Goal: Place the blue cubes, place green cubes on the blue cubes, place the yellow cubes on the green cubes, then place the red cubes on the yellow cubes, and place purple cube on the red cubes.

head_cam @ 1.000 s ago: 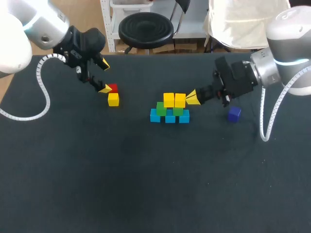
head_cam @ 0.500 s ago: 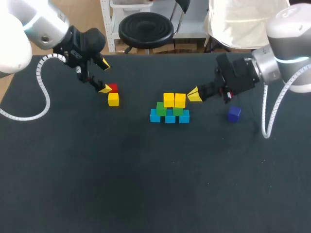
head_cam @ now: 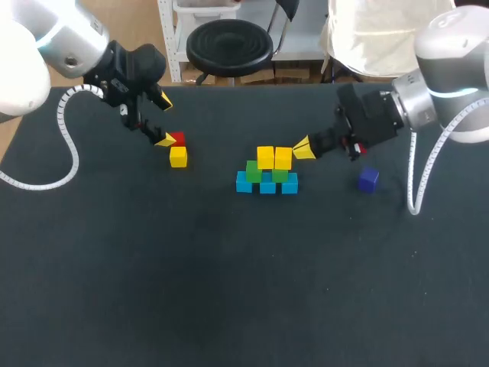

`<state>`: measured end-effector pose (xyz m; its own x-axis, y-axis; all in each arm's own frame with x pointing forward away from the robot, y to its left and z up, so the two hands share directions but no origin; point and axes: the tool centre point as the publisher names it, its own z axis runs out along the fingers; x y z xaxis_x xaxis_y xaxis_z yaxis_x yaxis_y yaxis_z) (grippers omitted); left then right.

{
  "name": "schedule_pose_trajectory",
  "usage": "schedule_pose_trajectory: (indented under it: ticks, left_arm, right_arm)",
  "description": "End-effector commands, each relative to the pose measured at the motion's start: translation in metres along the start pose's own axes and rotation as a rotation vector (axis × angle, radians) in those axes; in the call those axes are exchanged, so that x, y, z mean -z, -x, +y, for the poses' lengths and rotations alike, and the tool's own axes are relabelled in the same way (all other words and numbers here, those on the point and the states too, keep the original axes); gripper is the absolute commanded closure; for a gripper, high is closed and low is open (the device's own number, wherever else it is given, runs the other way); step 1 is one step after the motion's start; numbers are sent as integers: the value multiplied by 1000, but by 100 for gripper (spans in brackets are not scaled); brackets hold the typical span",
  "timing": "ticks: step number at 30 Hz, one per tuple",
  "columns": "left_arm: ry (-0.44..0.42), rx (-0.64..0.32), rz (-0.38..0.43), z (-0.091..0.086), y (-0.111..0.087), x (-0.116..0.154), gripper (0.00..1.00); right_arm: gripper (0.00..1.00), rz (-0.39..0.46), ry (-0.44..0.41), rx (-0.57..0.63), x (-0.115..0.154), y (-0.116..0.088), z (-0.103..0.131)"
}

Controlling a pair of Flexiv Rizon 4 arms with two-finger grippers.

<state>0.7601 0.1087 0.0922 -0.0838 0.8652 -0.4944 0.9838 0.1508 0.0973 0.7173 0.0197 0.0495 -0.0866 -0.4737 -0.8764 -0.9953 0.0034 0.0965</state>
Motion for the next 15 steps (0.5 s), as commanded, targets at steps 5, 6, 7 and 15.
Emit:
schedule_pose_trajectory:
  ticks: [5, 6, 7, 15]
  left_arm:
    - [0, -3, -4, 0, -1, 0, 0]
    - [0, -3, -4, 0, -1, 0, 0]
    - [0, -3, -4, 0, -1, 0, 0]
    - [0, -3, -4, 0, -1, 0, 0]
  right_arm:
    - [100, 1, 5, -2, -1, 0, -2]
    - [100, 1, 6, -2, -2, 0, -2]
    - [100, 2, 6, -1, -2, 0, -2]
    - [100, 5, 8, 1, -3, 1, -2]
